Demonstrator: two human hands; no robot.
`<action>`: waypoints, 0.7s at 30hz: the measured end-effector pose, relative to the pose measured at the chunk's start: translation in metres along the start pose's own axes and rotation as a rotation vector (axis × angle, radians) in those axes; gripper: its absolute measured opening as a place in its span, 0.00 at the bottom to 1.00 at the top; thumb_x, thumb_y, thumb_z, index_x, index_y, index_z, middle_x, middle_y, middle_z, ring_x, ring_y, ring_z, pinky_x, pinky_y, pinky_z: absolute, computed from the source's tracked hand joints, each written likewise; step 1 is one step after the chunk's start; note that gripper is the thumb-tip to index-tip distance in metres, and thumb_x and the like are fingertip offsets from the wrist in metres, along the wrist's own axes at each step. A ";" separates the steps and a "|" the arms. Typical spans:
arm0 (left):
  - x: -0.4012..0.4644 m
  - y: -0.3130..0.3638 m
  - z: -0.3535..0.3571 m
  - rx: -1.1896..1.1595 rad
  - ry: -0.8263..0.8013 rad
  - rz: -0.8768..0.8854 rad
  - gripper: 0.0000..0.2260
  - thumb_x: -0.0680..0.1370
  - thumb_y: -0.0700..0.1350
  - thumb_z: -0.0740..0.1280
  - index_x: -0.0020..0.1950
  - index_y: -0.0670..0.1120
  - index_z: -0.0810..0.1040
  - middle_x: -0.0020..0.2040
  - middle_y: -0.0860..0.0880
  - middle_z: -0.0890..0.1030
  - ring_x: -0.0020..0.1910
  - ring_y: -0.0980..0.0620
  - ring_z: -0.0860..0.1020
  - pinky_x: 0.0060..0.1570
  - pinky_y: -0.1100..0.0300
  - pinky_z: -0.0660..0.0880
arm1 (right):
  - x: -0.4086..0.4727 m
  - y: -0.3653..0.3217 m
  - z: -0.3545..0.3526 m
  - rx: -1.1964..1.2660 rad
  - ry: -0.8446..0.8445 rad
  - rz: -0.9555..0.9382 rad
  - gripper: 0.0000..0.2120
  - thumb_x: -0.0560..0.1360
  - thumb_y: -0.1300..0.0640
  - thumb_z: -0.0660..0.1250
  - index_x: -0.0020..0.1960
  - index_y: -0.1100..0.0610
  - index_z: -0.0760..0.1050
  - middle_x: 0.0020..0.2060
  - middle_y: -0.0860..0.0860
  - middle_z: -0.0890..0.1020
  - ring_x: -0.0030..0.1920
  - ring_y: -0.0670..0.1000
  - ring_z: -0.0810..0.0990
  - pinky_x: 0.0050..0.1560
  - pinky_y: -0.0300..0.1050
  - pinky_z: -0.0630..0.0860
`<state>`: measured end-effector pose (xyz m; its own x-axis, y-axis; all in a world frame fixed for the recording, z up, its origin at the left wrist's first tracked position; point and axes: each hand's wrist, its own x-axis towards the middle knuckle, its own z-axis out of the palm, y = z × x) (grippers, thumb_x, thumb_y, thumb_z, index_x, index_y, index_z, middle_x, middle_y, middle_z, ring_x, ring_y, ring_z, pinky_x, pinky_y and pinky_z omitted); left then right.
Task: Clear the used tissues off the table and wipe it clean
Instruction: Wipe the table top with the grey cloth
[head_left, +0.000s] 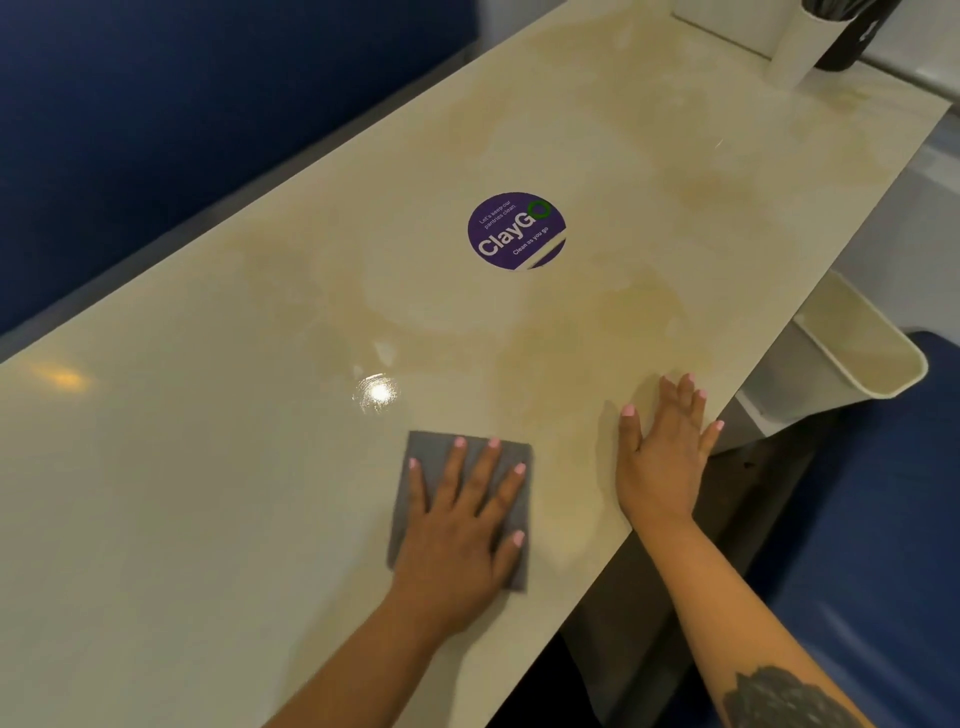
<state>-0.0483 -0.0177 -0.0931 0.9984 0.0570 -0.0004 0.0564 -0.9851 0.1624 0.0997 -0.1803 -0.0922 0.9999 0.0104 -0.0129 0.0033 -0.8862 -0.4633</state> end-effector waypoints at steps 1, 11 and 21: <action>0.008 0.010 0.002 -0.004 -0.015 0.039 0.27 0.76 0.59 0.54 0.75 0.53 0.60 0.76 0.49 0.58 0.75 0.42 0.54 0.67 0.34 0.50 | 0.000 0.000 0.000 0.005 0.000 0.001 0.26 0.81 0.48 0.52 0.75 0.59 0.56 0.76 0.56 0.54 0.77 0.53 0.46 0.74 0.53 0.37; 0.037 -0.033 0.002 0.049 0.011 -0.116 0.27 0.77 0.59 0.50 0.76 0.53 0.56 0.77 0.48 0.57 0.75 0.43 0.54 0.69 0.35 0.49 | 0.000 0.002 0.002 -0.003 -0.002 -0.005 0.25 0.81 0.49 0.50 0.75 0.58 0.55 0.77 0.55 0.53 0.77 0.52 0.46 0.75 0.53 0.38; 0.082 0.033 0.013 0.035 -0.018 0.098 0.25 0.77 0.58 0.52 0.74 0.54 0.61 0.75 0.49 0.62 0.75 0.43 0.57 0.68 0.34 0.49 | 0.002 0.003 0.001 0.022 -0.011 0.001 0.25 0.81 0.49 0.49 0.76 0.58 0.55 0.77 0.54 0.52 0.77 0.51 0.45 0.74 0.51 0.36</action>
<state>0.0358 -0.0475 -0.1006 0.9991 -0.0424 -0.0039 -0.0416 -0.9909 0.1277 0.1014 -0.1823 -0.0941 0.9996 0.0153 -0.0232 0.0022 -0.8759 -0.4825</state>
